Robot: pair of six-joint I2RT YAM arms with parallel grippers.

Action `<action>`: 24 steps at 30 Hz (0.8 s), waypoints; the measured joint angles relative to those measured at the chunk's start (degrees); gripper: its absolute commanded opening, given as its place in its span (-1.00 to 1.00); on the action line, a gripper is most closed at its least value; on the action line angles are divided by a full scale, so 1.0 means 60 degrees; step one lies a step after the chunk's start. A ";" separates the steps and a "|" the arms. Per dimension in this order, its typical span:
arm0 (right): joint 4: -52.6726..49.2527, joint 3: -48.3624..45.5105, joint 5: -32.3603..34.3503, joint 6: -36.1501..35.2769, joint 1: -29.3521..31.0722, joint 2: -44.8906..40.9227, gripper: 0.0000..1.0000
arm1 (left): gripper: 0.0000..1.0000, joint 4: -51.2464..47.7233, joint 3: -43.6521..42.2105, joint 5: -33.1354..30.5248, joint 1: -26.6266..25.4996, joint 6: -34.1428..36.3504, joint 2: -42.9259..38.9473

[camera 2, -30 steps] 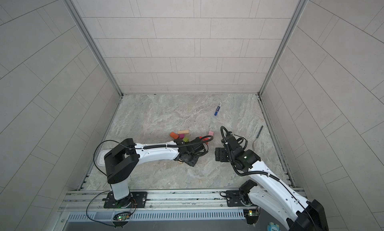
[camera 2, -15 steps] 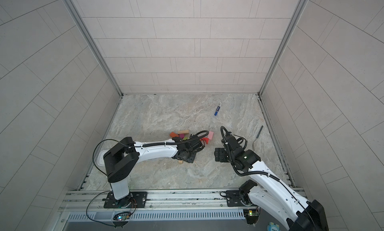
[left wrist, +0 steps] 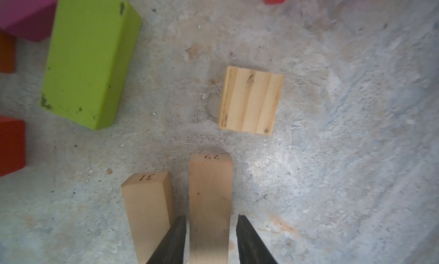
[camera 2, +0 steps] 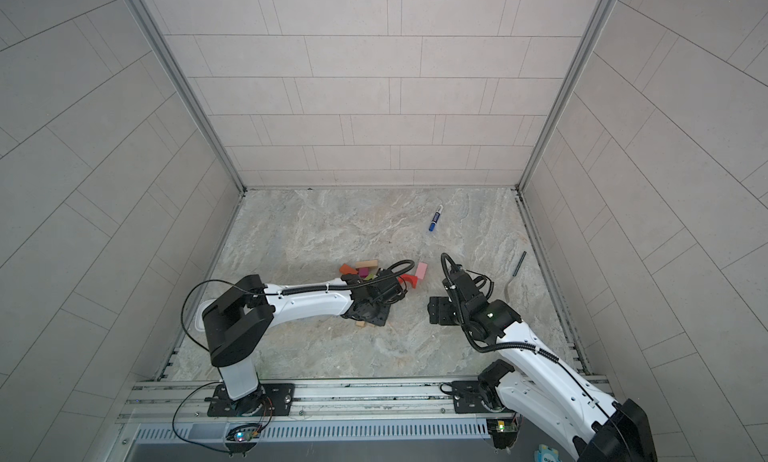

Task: Build the wood block tower
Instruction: 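Open the left gripper and lift it off the planks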

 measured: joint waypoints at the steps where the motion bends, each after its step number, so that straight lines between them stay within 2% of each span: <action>1: 0.0007 0.0000 -0.0015 0.0000 0.0000 0.0011 0.79 | -0.10 -0.0018 0.0000 0.0033 0.0000 0.0007 -0.0138; 11: 0.0561 0.0000 -0.0397 0.0069 0.0262 0.0936 0.84 | 0.27 -0.0947 0.0561 -0.0109 0.0062 0.0379 -0.1843; 12: 0.0612 0.0000 -0.0397 0.0080 0.0331 0.1042 0.85 | 0.35 -0.1020 0.0597 -0.0124 0.0106 0.0423 -0.1927; 14: 0.0703 0.0004 -0.0346 0.0135 0.0510 0.1268 0.86 | 0.65 -0.1180 0.0590 -0.0124 0.0226 0.0557 -0.2044; 16: 0.0772 0.0026 -0.0229 0.0208 0.0769 0.1534 0.87 | 0.77 -0.1257 0.0412 -0.0120 0.0495 0.0637 -0.2138; 24: 0.1031 0.0565 0.0379 0.0594 0.1636 0.2790 0.91 | 0.86 -0.1450 -0.0831 0.0036 0.1880 0.0936 -0.2790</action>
